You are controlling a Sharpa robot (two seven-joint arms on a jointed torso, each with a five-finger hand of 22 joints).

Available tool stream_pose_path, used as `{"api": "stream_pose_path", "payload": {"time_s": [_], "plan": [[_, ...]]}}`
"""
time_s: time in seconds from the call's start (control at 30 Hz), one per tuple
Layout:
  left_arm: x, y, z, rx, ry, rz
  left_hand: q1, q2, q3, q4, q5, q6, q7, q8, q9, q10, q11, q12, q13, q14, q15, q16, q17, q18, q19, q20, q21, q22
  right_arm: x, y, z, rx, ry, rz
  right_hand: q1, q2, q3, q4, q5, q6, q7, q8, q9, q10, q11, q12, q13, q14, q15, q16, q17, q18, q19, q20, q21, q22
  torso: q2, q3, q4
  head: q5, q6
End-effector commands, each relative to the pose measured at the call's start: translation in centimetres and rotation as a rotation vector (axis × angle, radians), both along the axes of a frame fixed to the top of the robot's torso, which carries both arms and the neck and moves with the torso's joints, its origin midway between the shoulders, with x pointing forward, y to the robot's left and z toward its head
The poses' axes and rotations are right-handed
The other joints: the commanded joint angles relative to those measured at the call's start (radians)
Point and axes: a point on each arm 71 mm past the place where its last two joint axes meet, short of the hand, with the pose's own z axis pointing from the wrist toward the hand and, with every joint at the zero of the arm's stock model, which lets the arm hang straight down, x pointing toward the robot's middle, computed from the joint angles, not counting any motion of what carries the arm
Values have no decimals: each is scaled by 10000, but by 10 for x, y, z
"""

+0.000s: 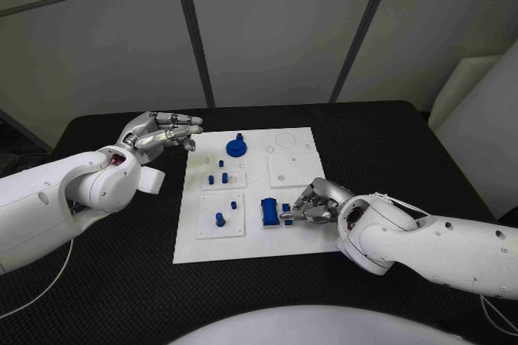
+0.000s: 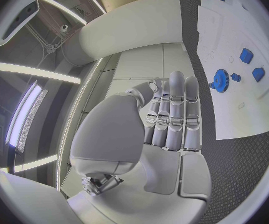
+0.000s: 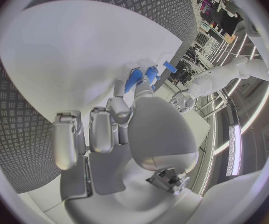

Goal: Assemble the parts on the task board

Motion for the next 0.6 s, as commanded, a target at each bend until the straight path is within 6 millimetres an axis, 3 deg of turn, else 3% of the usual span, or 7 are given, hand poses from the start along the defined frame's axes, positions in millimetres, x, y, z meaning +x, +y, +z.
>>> {"api": "stream_pose_path", "payload": {"time_s": [0.03,0.3,0.47,0.6], "plan": [[0,-1,1,-62,-14,-52,-38,100,-42,-14,13,63,26,-3,15,67,19,26,14,48,-6,-67,-12,-39,76,-7,-23,-9,2,-1,-4,-271,156,202,132,-19,-86,-100,-37,11,33,-50,30,-5,3,-2,15,445,-53,5,45,-151,1055,-29,27,2635,-3,-8,-7,14,-27],[0,-1,1,-58,-7,-49,-21,121,-34,-25,16,64,25,-5,15,67,17,25,14,52,-8,-72,-14,-38,80,-10,-24,-6,3,-1,-4,-389,53,369,312,-108,-224,-224,-51,69,20,-26,67,8,-17,4,27,450,-77,35,103,-151,1055,-58,27,2635,-1,-8,-17,19,-45],[0,-1,1,-53,-2,-43,-21,121,-34,-25,16,64,25,-5,15,67,17,25,14,52,-8,-72,-14,-38,80,-10,-24,-6,2,0,0,37,-320,398,-216,-137,-527,184,-51,49,42,-55,76,17,4,-26,19,438,-63,11,72,-151,1055,-61,27,2635,-10,-4,-14,14,-28],[1,0,1,-45,-7,-19,-21,121,-34,-25,16,64,25,-5,15,67,17,25,14,52,-8,-72,-14,-38,80,-10,-24,-6,1,-1,4,832,-581,544,-543,-311,-652,531,-49,-219,97,-143,24,-65,47,-250,-102,379,-39,-138,-158,-151,1055,-49,27,2635,-19,-2,-16,17,19]]}}
